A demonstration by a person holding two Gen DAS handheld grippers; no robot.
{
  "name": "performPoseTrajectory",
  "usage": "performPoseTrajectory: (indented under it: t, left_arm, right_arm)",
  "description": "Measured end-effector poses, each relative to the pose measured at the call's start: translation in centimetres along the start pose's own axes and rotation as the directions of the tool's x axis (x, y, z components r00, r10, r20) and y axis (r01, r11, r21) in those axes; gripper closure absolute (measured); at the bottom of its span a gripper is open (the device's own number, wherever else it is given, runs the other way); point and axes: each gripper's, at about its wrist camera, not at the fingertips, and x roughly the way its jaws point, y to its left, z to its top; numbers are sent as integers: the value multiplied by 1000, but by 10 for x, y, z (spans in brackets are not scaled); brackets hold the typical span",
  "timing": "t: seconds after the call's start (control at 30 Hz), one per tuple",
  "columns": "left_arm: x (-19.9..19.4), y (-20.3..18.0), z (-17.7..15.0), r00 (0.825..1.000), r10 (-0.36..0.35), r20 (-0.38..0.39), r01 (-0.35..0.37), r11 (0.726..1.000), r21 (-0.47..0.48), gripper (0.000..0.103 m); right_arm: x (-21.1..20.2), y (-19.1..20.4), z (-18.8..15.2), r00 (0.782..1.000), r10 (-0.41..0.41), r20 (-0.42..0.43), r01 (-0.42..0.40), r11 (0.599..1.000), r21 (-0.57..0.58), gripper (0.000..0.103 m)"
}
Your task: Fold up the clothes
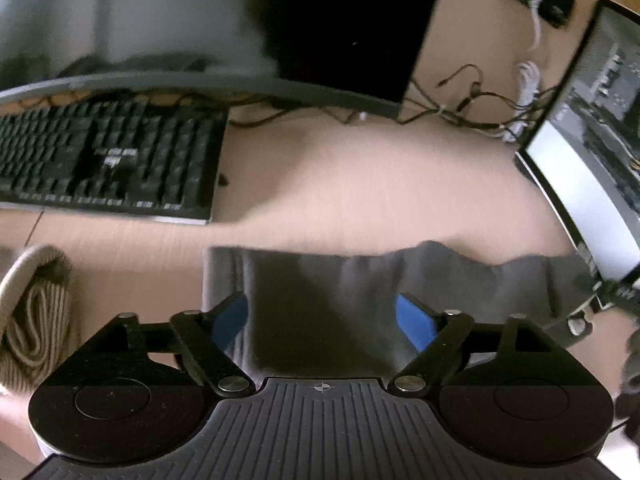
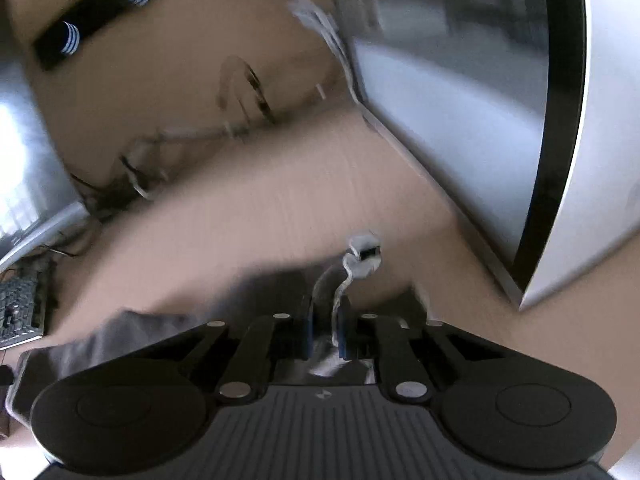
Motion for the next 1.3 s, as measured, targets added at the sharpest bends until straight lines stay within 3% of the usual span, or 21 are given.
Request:
performPoseTrajectory:
  t: [0.1, 0.3, 0.4, 0.47, 0.53, 0.6, 0.63, 0.67, 0.77, 0.83, 0.97, 1.17, 1.2, 1.3]
  left_arm:
    - [1, 4, 2, 1000, -6, 4, 6, 1000, -5, 10]
    - [10, 15, -2, 999, 18, -50, -21, 998, -63, 15]
    - [10, 20, -7, 997, 39, -71, -44, 996, -79, 16]
    - [12, 23, -9, 994, 54, -90, -62, 994, -89, 18]
    - [20, 23, -11, 990, 86, -115, -96, 992, -87, 19]
    - [28, 22, -11, 983, 120, -137, -131, 988, -78, 26]
    - [33, 22, -12, 980, 137, -148, -148, 987, -69, 38]
    - [37, 22, -12, 976, 149, -156, -160, 985, -59, 57]
    - [39, 22, -11, 975, 160, -153, -169, 984, -47, 67]
    - [26, 20, -7, 982, 149, -119, -154, 987, -34, 70]
    - [-4, 21, -3, 992, 108, -67, -109, 994, -6, 70]
    - [3, 34, -18, 976, 177, -130, -176, 984, 18, 54]
    - [-3, 34, -16, 981, 158, -113, -156, 988, 19, 54]
    - [-16, 29, -9, 996, 64, -62, -62, 997, 36, 39]
  right_arm:
    - [-30, -6, 9, 999, -6, 47, 8, 999, -36, 93]
    - [-18, -38, -16, 990, -117, -76, 119, 993, 24, 84]
    - [-15, -43, -27, 989, -117, -92, 122, 991, 57, 82]
    - [-15, -47, -26, 990, -102, -93, 110, 991, 81, 70]
    - [-12, -48, -27, 990, -101, -97, 109, 991, 82, 69]
    - [-9, -48, -29, 989, -104, -103, 112, 991, 77, 69]
    - [-7, -48, -30, 989, -106, -106, 114, 991, 74, 72]
    - [-5, -46, -31, 989, -109, -105, 116, 991, 61, 82]
    - [-2, -42, -30, 989, -118, -87, 120, 993, 15, 98]
    - [-10, -42, -23, 991, -117, -56, 118, 993, 5, 99]
    - [-29, -44, -11, 992, -128, -12, 127, 992, -15, 99]
    - [-19, -56, -30, 978, -183, -98, 187, 981, 42, 99]
    - [-21, -54, -32, 978, -186, -95, 191, 980, 46, 99]
    - [-27, -37, -33, 986, -157, -46, 159, 987, 30, 97]
